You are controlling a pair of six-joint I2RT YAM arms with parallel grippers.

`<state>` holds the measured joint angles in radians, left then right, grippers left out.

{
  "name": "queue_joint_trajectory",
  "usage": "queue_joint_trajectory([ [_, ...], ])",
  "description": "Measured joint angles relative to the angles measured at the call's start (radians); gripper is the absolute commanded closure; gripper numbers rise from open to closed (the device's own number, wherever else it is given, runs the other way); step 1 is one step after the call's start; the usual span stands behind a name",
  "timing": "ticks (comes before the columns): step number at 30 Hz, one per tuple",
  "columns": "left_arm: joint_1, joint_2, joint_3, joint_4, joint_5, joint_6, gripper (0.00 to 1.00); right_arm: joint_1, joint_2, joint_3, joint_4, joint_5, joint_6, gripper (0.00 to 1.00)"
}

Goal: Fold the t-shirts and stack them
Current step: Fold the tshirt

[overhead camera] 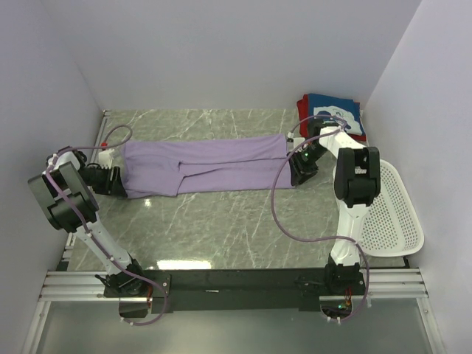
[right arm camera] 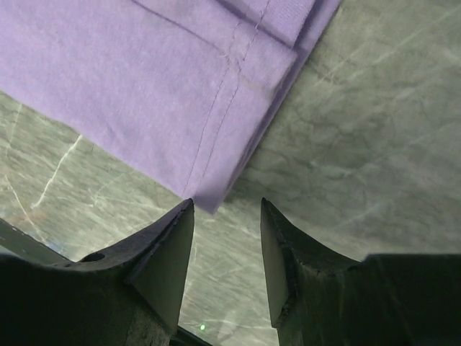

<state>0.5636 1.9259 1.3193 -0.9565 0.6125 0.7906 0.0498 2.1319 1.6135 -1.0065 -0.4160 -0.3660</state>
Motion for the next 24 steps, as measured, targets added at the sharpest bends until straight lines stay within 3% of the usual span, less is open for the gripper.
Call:
queue_joint_trajectory([
  [5,0.0,0.001,-0.001,0.011,0.002,-0.004,0.48,0.0,0.013,0.0,0.002,-0.018,0.013,0.56],
  [8,0.0,0.003,-0.001,0.013,0.008,-0.012,0.62,0.0,0.018,0.0,0.001,-0.027,0.019,0.73],
  [9,0.0,0.003,-0.001,0.013,0.012,-0.015,0.75,0.0,0.018,0.0,0.0,-0.031,0.021,0.85],
  [11,0.0,0.003,-0.001,0.009,0.019,-0.018,0.85,0.0,0.018,0.0,-0.002,-0.038,0.021,0.98],
  [12,0.0,0.003,-0.001,0.008,0.019,-0.016,0.94,0.0,0.018,0.0,-0.003,-0.038,0.021,1.0],
  [14,0.0,0.003,-0.005,0.005,0.019,-0.014,0.99,-0.002,0.018,-0.006,-0.002,-0.032,0.024,1.0],
  [24,0.051,-0.006,-0.072,-0.028,-0.017,0.006,0.99,-0.034,-0.006,-0.058,-0.012,0.034,0.01,1.0],
])
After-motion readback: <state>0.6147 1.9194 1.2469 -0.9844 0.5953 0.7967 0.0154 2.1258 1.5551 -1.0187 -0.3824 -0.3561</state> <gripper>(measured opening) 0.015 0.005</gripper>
